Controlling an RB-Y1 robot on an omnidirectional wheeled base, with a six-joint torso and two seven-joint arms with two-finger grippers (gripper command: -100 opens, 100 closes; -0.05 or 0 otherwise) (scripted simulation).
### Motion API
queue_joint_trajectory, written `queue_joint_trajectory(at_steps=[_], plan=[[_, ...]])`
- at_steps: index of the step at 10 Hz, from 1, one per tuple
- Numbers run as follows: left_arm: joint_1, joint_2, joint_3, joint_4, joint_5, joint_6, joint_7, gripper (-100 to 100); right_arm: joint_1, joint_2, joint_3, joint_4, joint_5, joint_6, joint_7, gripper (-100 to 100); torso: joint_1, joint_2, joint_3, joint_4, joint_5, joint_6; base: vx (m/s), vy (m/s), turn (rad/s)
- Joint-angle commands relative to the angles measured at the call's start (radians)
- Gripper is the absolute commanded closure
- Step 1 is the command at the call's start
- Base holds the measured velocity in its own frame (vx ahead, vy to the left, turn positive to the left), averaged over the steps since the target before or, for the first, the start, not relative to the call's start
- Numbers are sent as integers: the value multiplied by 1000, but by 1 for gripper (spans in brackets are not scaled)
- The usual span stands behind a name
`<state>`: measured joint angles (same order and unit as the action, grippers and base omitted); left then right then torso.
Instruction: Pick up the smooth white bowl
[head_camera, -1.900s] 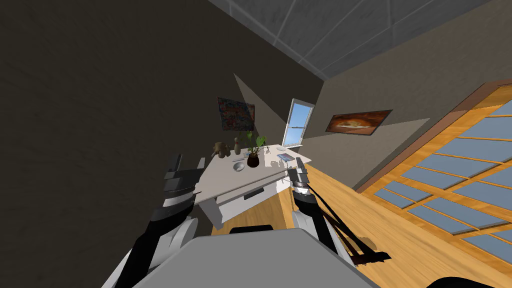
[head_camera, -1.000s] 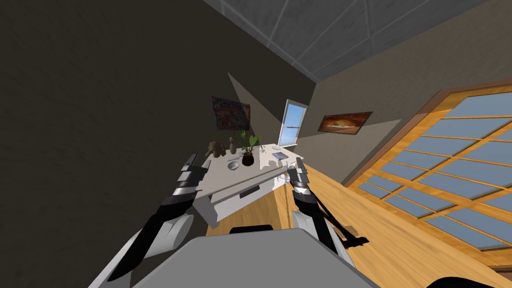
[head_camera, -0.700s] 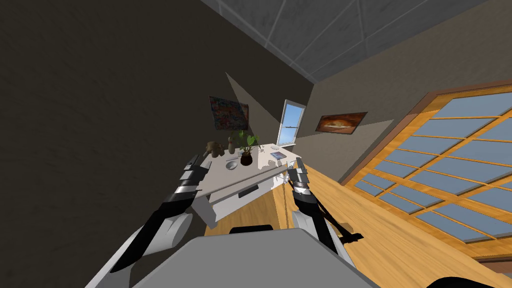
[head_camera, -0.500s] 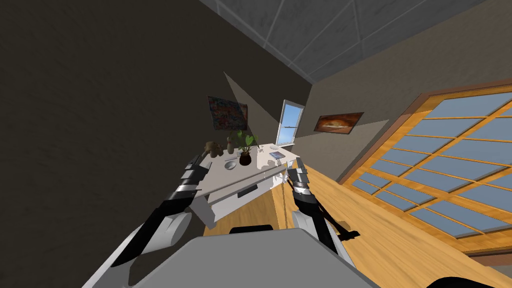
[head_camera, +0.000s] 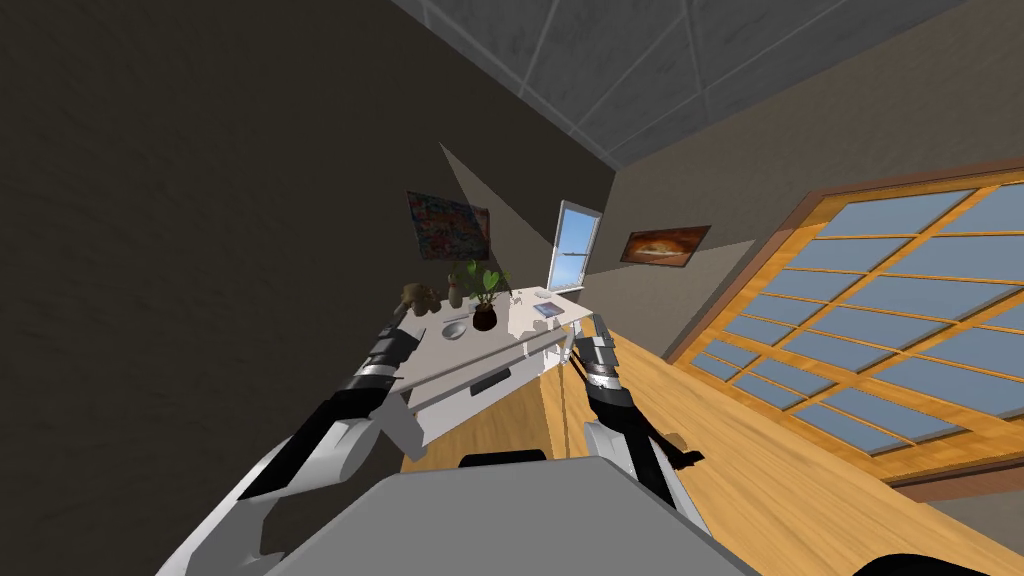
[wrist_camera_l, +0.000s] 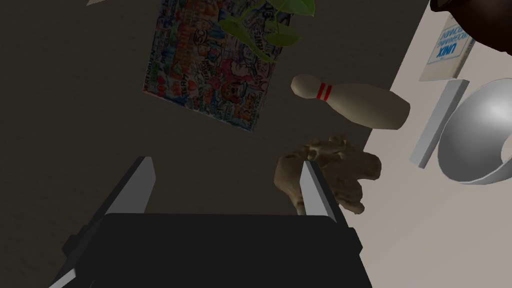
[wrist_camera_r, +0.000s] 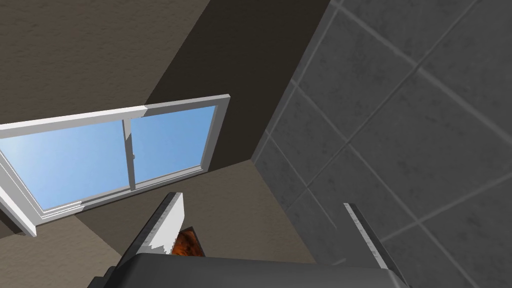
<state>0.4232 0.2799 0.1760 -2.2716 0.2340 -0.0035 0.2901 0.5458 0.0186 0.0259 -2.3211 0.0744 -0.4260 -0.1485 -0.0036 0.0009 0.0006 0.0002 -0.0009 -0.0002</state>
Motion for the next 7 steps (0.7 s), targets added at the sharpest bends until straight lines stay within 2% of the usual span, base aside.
queue_joint_trajectory(at_steps=[1,2,3,5,6,7], plan=[[-14,28,18,24,27,50,26,-100,0,0,0,0,0,0,0,0,0,0,0,0,0,0,-18,-81,-73],[-14,28,18,24,27,74,26,-100,0,0,0,0,0,0,0,0,-1,0,0,0,0,0,-18,-62,-33],[-27,49,32,39,48,105,47,-100,0,0,0,0,0,0,0,0,0,0,0,0,0,0,-13,-57,-82],[-27,49,32,39,48,143,47,-100,0,0,0,0,0,0,0,0,1,0,0,0,0,0,-9,-40,-17],[-39,70,47,55,69,182,68,-100,0,0,0,0,0,0,0,0,2,0,0,0,0,0,-4,-48,-93],[-39,70,47,55,69,209,68,-100,0,0,0,0,0,0,0,0,1,0,0,0,0,0,2,-48,-44]])
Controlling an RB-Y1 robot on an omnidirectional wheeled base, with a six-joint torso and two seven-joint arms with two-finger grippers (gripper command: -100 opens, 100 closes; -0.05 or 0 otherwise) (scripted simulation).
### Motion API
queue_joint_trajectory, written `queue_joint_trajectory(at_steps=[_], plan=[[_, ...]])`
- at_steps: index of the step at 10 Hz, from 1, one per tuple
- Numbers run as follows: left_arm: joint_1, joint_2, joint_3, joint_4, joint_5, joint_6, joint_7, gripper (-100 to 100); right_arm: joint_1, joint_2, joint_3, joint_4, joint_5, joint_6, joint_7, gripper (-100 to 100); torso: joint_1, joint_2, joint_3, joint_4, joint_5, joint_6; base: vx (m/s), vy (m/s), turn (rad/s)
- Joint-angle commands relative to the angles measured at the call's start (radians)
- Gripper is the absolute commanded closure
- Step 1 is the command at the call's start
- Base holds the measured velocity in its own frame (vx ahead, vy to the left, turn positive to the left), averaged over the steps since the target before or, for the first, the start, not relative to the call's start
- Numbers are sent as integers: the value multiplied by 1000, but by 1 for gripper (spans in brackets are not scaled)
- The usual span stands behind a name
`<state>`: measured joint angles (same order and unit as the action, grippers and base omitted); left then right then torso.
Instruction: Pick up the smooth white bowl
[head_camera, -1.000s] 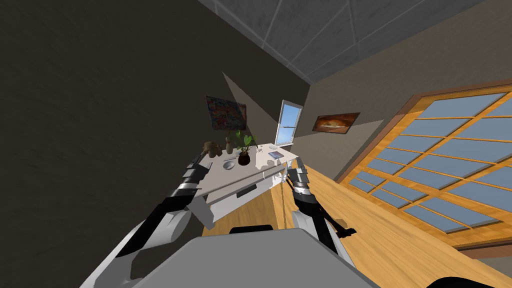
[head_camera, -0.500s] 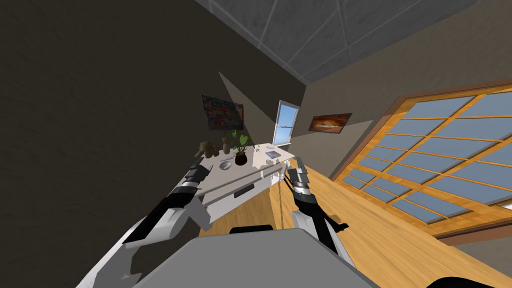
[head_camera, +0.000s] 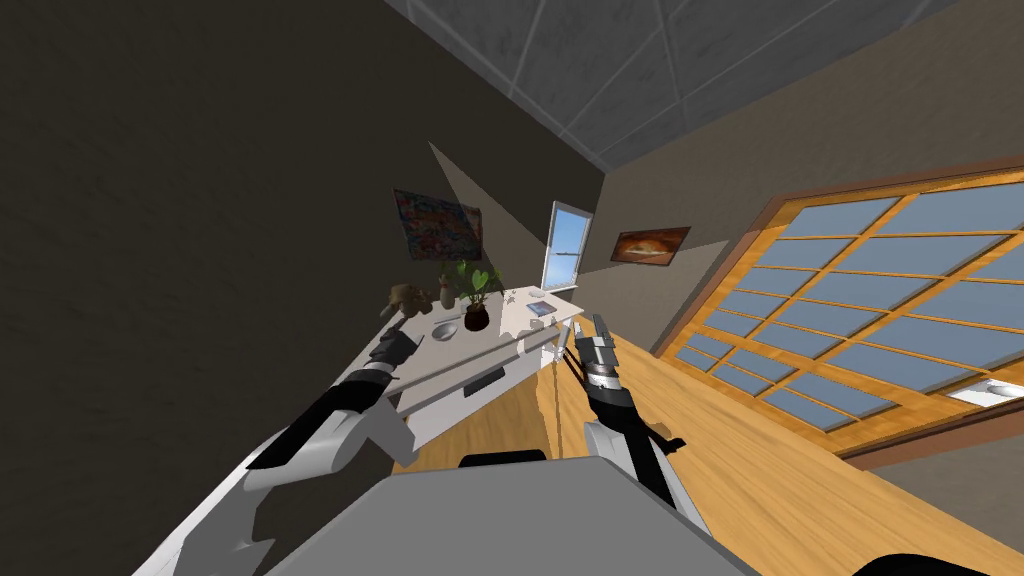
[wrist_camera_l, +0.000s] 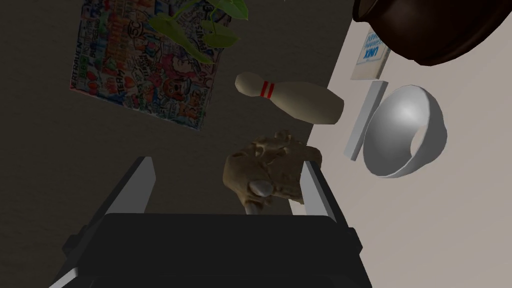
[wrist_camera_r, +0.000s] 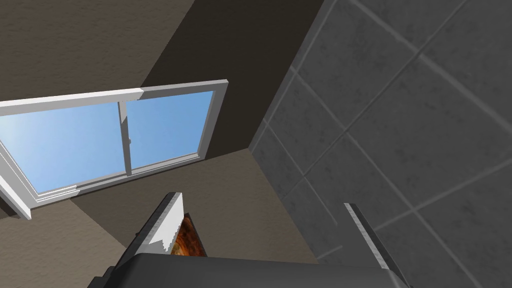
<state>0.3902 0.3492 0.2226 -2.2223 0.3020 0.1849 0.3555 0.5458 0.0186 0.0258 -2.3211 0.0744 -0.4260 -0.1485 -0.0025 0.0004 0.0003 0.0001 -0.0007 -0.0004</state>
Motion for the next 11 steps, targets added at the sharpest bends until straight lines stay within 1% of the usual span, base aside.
queue_joint_trajectory(at_steps=[1,3,4,5,6,7,8,9,11], plan=[[-19,22,15,23,21,50,23,-100,0,0,0,0,0,0,0,0,0,0,0,0,0,0,-3,-69,-81],[-19,22,15,23,21,87,23,-100,0,0,0,0,0,0,0,0,-1,0,0,0,0,0,1,-41,-18],[-30,43,31,40,40,123,44,-100,0,0,0,0,0,0,0,0,1,0,0,0,0,0,5,-37,-85],[-30,43,31,40,40,147,44,-100,0,0,0,0,0,0,0,0,1,0,0,0,0,0,7,-38,-61],[-30,43,31,40,40,154,44,-100,0,0,0,0,0,0,0,0,1,0,0,0,0,0,5,-22,3],[-42,64,46,57,59,192,64,-100,0,0,0,0,0,0,0,0,1,0,0,0,0,0,14,-47,-94],[-42,64,46,57,59,220,64,-100,0,0,0,0,0,0,0,0,0,-1,-1,0,0,0,13,-44,-57],[-52,84,62,74,76,249,84,-100,0,0,0,0,0,0,0,0,0,-1,-1,0,0,0,16,-59,-90],[-52,84,62,74,76,288,84,-100,0,0,0,0,0,0,0,0,0,-1,-1,0,0,0,14,-32,-23]])
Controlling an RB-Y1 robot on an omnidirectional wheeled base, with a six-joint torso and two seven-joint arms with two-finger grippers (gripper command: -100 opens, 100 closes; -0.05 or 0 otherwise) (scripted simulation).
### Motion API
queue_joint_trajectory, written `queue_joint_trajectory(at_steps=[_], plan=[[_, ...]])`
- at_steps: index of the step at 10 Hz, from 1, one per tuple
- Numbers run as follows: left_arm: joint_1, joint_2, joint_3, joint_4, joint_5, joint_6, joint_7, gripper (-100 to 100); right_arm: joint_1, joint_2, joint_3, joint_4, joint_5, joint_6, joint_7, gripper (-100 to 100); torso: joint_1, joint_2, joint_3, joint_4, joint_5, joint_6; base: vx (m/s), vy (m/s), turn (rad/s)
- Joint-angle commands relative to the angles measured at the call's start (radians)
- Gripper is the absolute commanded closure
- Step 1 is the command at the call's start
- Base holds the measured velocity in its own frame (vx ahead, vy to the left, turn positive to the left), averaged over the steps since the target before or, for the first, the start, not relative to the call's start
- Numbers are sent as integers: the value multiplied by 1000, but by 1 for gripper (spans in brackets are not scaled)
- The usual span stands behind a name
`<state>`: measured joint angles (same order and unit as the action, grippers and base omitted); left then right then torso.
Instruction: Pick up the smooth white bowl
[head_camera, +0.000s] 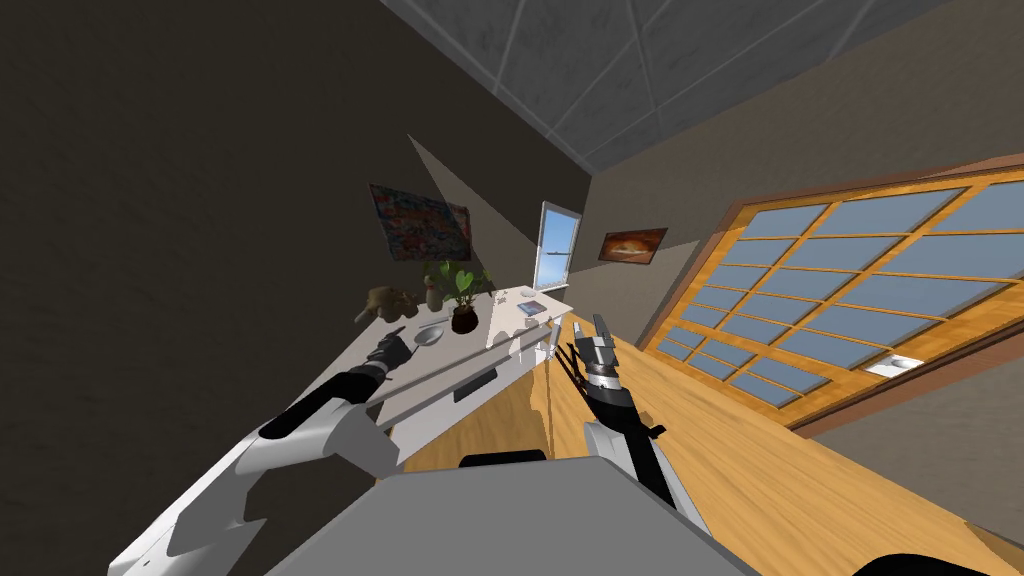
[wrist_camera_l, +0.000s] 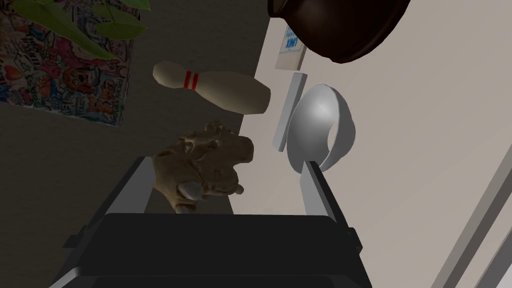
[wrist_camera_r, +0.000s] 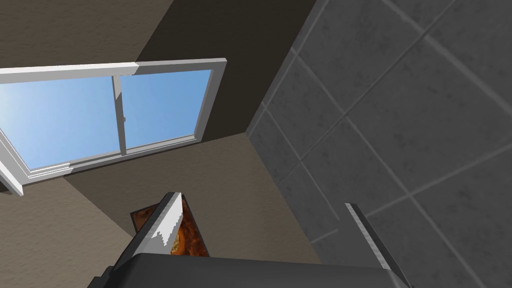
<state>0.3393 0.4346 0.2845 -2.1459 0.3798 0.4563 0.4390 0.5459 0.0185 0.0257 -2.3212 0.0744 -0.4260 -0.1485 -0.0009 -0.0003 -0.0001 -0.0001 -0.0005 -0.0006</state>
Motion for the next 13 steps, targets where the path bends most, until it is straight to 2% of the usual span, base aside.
queue_joint_trajectory(at_steps=[1,3,6,8,11,13], plan=[[-10,18,16,15,15,50,20,-100,0,0,0,0,0,0,0,0,0,0,0,0,0,0,18,-29,-104],[-10,18,16,15,15,83,20,-100,0,0,0,0,0,0,0,0,0,-1,0,0,0,0,17,-23,-27],[-24,54,46,49,44,181,58,-100,0,0,0,0,0,0,0,0,0,-1,-1,0,0,0,33,-33,-92],[-24,54,46,49,44,213,58,-100,0,0,0,0,0,0,0,0,0,-2,-1,0,0,0,26,-20,-18],[-35,86,75,80,68,304,91,-100,0,0,0,0,0,0,0,0,0,-1,-1,0,0,0,36,-22,-90],[-35,86,75,80,68,333,91,-100,0,0,0,0,0,0,0,0,0,-2,-1,0,0,0,31,-12,-22]])
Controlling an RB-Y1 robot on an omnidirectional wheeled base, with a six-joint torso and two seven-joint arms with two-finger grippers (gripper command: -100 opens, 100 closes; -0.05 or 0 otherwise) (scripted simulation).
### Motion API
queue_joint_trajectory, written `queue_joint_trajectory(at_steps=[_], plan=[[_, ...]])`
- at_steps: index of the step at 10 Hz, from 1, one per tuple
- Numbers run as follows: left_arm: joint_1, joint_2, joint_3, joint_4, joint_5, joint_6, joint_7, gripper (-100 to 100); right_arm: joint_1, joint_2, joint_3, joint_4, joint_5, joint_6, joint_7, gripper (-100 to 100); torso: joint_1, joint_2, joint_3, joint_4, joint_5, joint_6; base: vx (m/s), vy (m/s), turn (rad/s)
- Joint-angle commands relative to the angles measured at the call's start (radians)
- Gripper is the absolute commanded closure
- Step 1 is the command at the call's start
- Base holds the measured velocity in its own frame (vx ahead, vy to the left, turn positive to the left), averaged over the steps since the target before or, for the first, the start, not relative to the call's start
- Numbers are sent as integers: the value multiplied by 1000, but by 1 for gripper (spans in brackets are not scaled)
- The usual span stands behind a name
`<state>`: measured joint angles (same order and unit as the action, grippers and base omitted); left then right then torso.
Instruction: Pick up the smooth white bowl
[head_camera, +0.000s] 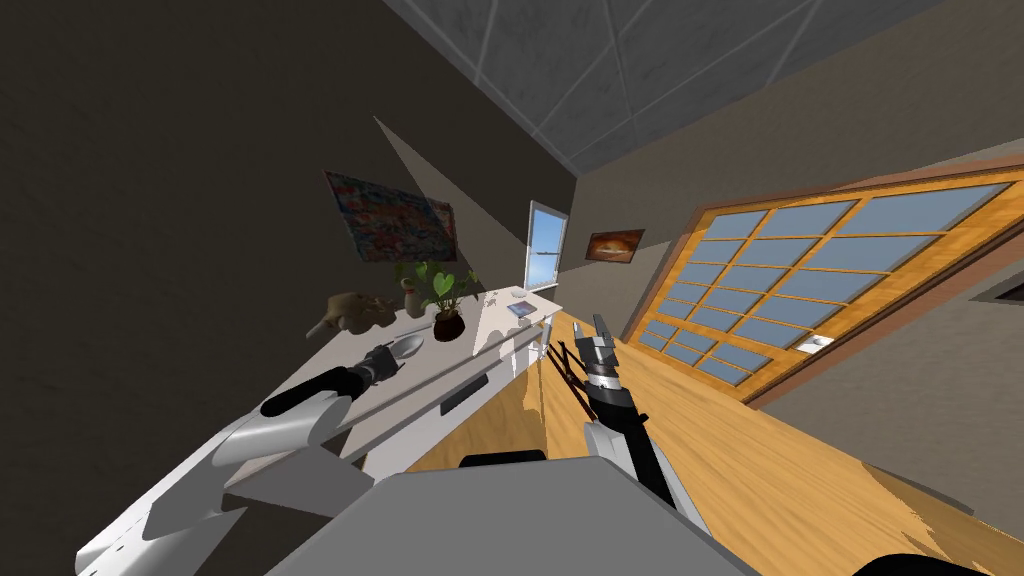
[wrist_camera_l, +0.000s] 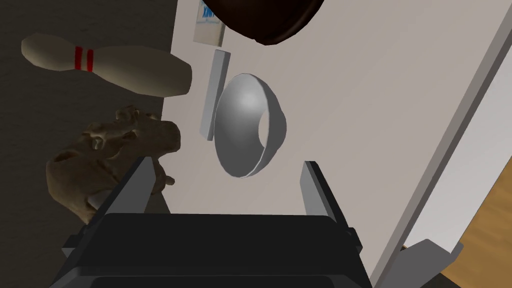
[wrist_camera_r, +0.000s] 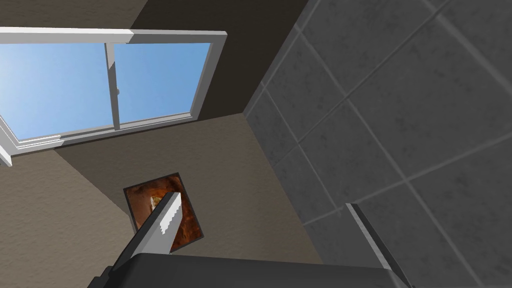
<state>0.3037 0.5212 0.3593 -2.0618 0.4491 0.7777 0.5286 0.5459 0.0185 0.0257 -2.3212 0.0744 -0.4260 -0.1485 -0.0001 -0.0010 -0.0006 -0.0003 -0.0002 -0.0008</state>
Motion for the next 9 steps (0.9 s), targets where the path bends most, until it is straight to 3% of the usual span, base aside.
queue_joint_trajectory(at_steps=[1,9], plan=[[-3,14,14,12,8,50,17,-100,0,0,0,0,0,0,0,0,0,0,0,0,0,0,28,-18,-111],[-10,65,63,69,33,252,66,-100,0,0,0,0,0,0,0,0,1,-2,-1,0,0,0,52,-3,-71]])
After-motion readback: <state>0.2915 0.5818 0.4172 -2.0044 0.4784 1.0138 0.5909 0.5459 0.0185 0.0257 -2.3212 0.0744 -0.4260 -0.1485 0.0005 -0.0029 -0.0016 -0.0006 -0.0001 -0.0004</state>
